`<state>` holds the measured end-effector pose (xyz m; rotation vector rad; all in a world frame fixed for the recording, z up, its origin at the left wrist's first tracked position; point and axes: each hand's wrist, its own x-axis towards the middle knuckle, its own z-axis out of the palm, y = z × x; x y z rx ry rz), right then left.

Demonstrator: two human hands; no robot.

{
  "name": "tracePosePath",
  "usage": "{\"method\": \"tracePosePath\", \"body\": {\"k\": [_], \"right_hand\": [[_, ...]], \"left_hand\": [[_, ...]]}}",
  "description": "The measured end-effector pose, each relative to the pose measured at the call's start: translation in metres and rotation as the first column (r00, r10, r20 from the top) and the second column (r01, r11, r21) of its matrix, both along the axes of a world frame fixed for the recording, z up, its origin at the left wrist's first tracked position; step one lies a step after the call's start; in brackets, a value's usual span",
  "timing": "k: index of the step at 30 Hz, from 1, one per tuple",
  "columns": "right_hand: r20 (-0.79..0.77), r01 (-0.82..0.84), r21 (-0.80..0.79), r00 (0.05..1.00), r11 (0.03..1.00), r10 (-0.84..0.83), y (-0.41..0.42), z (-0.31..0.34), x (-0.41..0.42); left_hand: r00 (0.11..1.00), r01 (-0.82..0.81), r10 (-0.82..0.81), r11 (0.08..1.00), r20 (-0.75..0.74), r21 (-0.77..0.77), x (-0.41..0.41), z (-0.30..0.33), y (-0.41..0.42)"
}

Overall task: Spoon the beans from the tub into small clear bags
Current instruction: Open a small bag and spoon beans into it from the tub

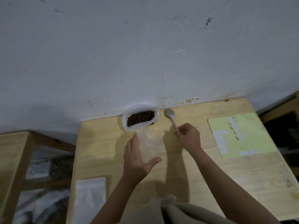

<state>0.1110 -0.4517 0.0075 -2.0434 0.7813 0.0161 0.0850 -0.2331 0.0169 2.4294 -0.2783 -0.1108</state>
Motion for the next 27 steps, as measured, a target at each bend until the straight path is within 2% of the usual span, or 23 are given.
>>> {"method": "tracePosePath", "body": {"k": [4, 8, 11, 15, 19, 23, 27], "right_hand": [[-0.073, -0.024, -0.198, 0.997, 0.980, 0.010, 0.004, -0.026, 0.000], [-0.057, -0.010, -0.305, 0.998, 0.952, -0.008, 0.012, -0.031, 0.002], [0.000, 0.079, -0.266, 0.997, 0.961, -0.082, 0.009, -0.028, 0.001], [0.274, 0.193, -0.193, 0.952, 0.962, -0.136, 0.002, -0.006, -0.006], [0.513, 0.262, -0.096, 0.840, 0.960, -0.178, 0.001, 0.028, -0.009], [0.673, 0.252, -0.096, 0.729, 0.963, -0.123, 0.009, 0.059, -0.003], [0.657, 0.109, -0.014, 0.750, 0.994, -0.073, 0.028, 0.074, 0.013]], "left_hand": [[0.997, 0.003, -0.012, 0.994, 0.079, 0.109, -0.003, -0.010, 0.003], [0.997, -0.021, 0.015, 0.997, 0.076, 0.080, -0.008, -0.006, 0.000], [0.998, -0.016, 0.014, 0.999, 0.068, 0.030, -0.011, -0.004, 0.003], [0.993, -0.035, 0.040, 0.998, 0.108, -0.048, -0.010, -0.006, 0.007], [0.988, -0.133, 0.145, 0.972, 0.048, -0.196, -0.007, -0.004, 0.014], [0.980, -0.198, 0.199, 0.957, -0.018, -0.212, -0.004, -0.005, 0.018], [0.975, -0.218, 0.222, 0.953, -0.006, -0.212, 0.000, -0.005, 0.022]]}}
